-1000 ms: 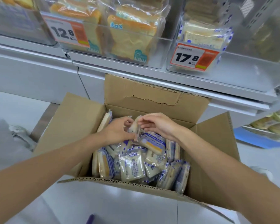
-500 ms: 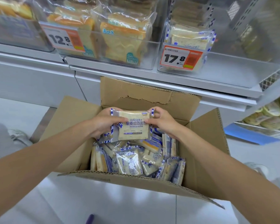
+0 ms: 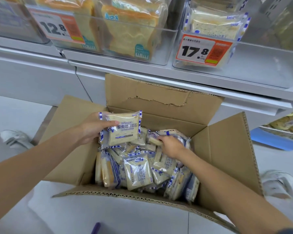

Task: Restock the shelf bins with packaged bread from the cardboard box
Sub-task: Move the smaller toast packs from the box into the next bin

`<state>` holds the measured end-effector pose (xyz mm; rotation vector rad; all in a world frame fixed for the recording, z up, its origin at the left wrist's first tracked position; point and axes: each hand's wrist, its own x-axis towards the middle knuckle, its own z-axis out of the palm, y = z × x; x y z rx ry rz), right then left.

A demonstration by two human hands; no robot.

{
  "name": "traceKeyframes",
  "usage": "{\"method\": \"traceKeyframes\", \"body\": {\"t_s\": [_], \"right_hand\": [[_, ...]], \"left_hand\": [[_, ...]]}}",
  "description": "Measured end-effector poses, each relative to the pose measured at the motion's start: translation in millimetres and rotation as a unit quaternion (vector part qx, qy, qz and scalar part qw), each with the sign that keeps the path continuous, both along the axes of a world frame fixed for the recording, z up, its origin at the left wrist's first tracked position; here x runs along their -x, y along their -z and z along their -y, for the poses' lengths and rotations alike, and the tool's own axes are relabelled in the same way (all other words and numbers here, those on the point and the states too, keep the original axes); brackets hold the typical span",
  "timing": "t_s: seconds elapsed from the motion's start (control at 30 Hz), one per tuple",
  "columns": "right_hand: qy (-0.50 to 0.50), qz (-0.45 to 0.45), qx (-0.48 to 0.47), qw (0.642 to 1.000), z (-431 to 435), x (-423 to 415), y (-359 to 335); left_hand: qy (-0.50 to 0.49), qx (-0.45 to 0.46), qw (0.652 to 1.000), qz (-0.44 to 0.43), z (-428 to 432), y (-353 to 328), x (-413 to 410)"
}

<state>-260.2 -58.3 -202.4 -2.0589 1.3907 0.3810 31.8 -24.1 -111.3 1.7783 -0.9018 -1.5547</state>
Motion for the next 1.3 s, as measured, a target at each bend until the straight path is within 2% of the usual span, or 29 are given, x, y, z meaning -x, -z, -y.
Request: {"method": "traceKeyframes", "body": {"t_s": [0.07,0.13,0.2,0.27,0.37,0.5,0.6,0.73,0.8,0.9,0.97,1.1,1.3], "right_hand": [[0.074,0.108,-0.040,0.991,13,5,-32],[0.140,0.217,-0.113,0.960,28,10,-73],[0.164,0.286,-0.161,0.930,39,10,-112],[0.171,0.322,-0.183,0.913,43,6,-141],[0.170,0.334,-0.146,0.916,41,-4,-171],[0.154,0.353,-0.114,0.916,30,3,-212],[0.079,0.297,-0.003,0.952,21,19,-253],[0.057,0.272,0.190,0.942,21,52,-324],[0.045,0.235,0.296,0.925,25,74,-357],[0.063,0.229,0.441,0.866,39,114,-387],[0.097,0.220,0.506,0.829,55,141,-392],[0.139,0.206,0.556,0.793,89,176,-372],[0.145,0.180,0.509,0.829,117,190,-335]], "left_hand": [[-0.007,0.010,1.000,0.020,4,-2,-4],[-0.013,0.024,0.999,0.030,7,-7,-3],[-0.006,0.036,0.999,0.022,9,-16,7],[0.017,0.040,0.999,-0.010,9,-29,27],[0.038,0.049,0.995,-0.082,5,-54,60],[0.021,0.115,0.991,-0.066,6,-88,84],[0.043,0.147,0.987,-0.054,9,-123,97],[0.115,0.207,0.971,-0.012,21,-186,122],[0.127,0.225,0.966,-0.006,35,-215,131],[0.091,0.276,0.956,0.032,61,-250,142],[0.075,0.324,0.942,0.049,82,-269,151],[0.096,0.385,0.916,0.068,122,-289,178],[0.193,0.326,0.911,0.162,152,-258,185]]}}
